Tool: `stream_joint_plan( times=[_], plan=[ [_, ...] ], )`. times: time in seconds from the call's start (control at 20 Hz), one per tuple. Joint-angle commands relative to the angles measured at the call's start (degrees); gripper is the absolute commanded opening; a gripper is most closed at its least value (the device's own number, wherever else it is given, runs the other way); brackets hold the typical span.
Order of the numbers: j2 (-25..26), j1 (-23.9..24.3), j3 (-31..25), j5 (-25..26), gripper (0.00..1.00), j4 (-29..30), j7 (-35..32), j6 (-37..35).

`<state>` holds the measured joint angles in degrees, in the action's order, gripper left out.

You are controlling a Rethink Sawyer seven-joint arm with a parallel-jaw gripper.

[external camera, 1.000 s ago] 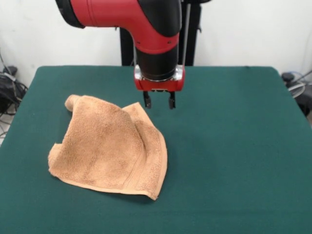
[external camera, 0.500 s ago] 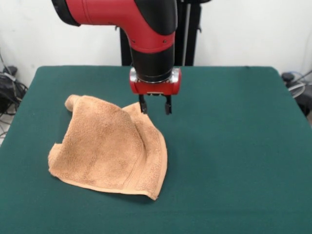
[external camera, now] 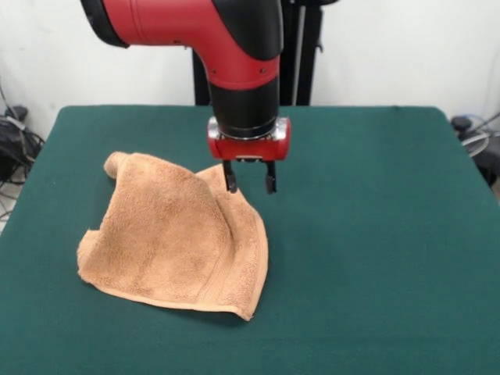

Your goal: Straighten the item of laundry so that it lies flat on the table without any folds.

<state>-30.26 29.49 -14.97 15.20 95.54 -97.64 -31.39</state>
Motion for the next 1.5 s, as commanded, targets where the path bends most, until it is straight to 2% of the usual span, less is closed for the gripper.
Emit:
stream_joint_plan(
  times=[0.05, 0.35, 0.65, 0.9, 1.15, 1.5],
  plan=[
    [5.72, 2.01, -7.63, 0.48, 1.00, -1.40, 0.33, 6.86],
    [9.80, 3.53, -9.69, 1.89, 1.00, -2.00, -0.17, 12.61],
    [10.90, 4.23, -10.53, 2.59, 1.00, -1.51, -1.55, 16.97],
    [9.66, 3.55, -9.32, 2.72, 1.00, -0.26, -3.62, 20.15],
    [8.12, 2.85, -7.98, 2.73, 1.00, 0.24, -4.21, 19.67],
    [2.64, 1.14, -5.15, 3.49, 1.00, 0.83, -5.36, 20.73]
  ],
)
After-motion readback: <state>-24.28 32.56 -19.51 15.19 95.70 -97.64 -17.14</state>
